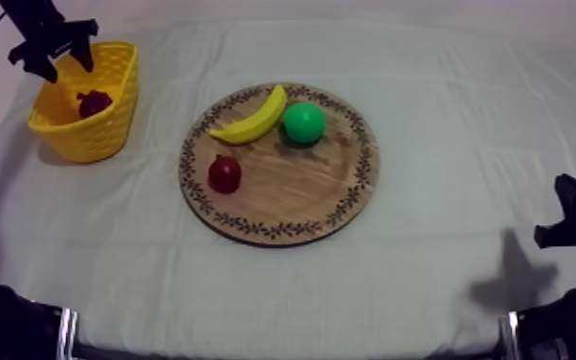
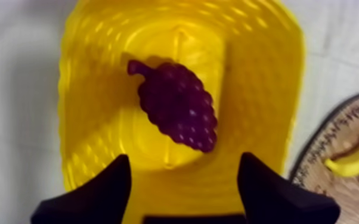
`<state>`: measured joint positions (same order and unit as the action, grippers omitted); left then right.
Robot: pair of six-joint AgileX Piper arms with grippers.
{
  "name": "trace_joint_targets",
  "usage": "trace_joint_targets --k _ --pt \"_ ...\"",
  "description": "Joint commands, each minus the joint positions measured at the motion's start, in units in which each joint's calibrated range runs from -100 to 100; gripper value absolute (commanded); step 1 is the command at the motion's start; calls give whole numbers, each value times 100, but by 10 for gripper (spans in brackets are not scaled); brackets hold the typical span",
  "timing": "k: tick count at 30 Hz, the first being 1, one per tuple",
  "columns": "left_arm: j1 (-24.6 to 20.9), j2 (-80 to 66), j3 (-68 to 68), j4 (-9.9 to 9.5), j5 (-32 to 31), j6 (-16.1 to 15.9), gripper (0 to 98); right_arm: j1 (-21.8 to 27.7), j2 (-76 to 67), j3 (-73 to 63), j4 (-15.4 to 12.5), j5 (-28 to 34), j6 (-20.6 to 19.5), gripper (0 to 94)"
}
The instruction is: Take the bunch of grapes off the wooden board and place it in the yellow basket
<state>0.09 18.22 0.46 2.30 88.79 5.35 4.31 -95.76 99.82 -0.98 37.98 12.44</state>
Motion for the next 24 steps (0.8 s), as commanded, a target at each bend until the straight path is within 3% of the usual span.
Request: trace_joint_targets --k 1,11,19,24 --pt "6 -581 312 62 -93 -15 560 -2 0 -4 3 0 -1 3" --pt "43 -2647 1927 114 -840 40 269 -2 0 -4 3 0 -1 3" --pt "44 -4183 3365 67 -1502 103 120 -2 0 -4 3 0 -1 3" --pt "144 -5125 4273 -32 -1966 315 23 -2 0 -4 3 0 -1 3"
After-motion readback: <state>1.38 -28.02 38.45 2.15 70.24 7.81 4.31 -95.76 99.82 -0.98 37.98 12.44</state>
